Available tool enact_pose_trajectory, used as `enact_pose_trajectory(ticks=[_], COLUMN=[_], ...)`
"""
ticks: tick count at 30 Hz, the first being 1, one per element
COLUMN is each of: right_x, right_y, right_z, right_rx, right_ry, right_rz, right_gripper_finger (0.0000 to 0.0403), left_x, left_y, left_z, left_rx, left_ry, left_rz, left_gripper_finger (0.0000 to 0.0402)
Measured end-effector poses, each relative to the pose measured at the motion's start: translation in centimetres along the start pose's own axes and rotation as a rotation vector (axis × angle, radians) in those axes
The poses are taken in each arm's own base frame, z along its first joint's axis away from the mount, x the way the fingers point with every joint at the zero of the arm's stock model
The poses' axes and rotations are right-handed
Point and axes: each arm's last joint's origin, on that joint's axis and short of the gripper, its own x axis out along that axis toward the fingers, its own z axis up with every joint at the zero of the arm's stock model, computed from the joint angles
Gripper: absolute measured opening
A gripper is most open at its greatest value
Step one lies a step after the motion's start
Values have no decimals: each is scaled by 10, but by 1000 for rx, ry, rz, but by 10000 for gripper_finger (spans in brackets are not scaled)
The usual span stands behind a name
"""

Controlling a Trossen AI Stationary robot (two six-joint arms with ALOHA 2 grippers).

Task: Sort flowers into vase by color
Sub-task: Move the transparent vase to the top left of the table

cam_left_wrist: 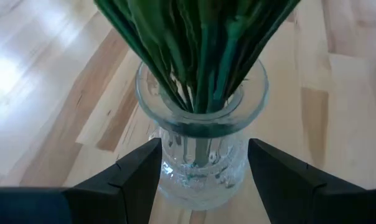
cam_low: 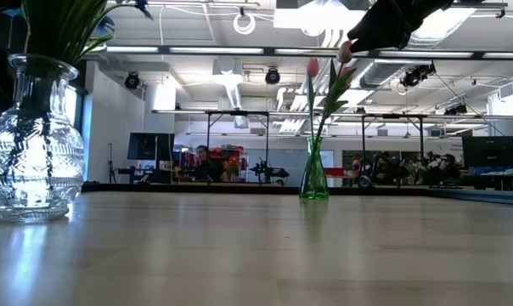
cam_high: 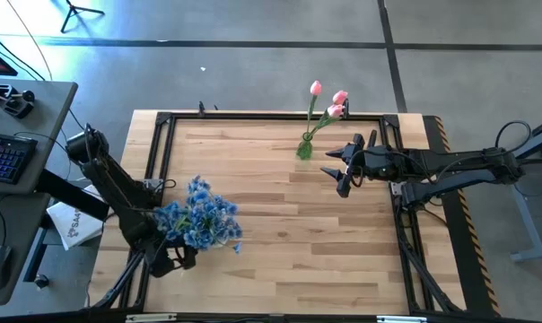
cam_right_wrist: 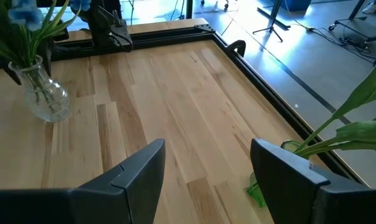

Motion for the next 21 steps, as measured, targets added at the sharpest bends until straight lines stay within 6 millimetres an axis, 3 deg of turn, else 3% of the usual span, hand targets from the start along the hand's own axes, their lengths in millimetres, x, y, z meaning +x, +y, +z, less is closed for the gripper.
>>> enact_pose_trajectory(ticks=[13,21], right_x=[0,0], right_y=[0,0], right_z=[0,0], right_rx=[0,-1], right_ry=[2,3], right_rz=[10,10], right_gripper_finger=[233,233], left_x=[10,27], left_y=[-3,5], left_z=[17,10], left_rx=[92,72], left_ry=[-105,-186], left_rz=[12,-10], left_gripper_finger=[228,228])
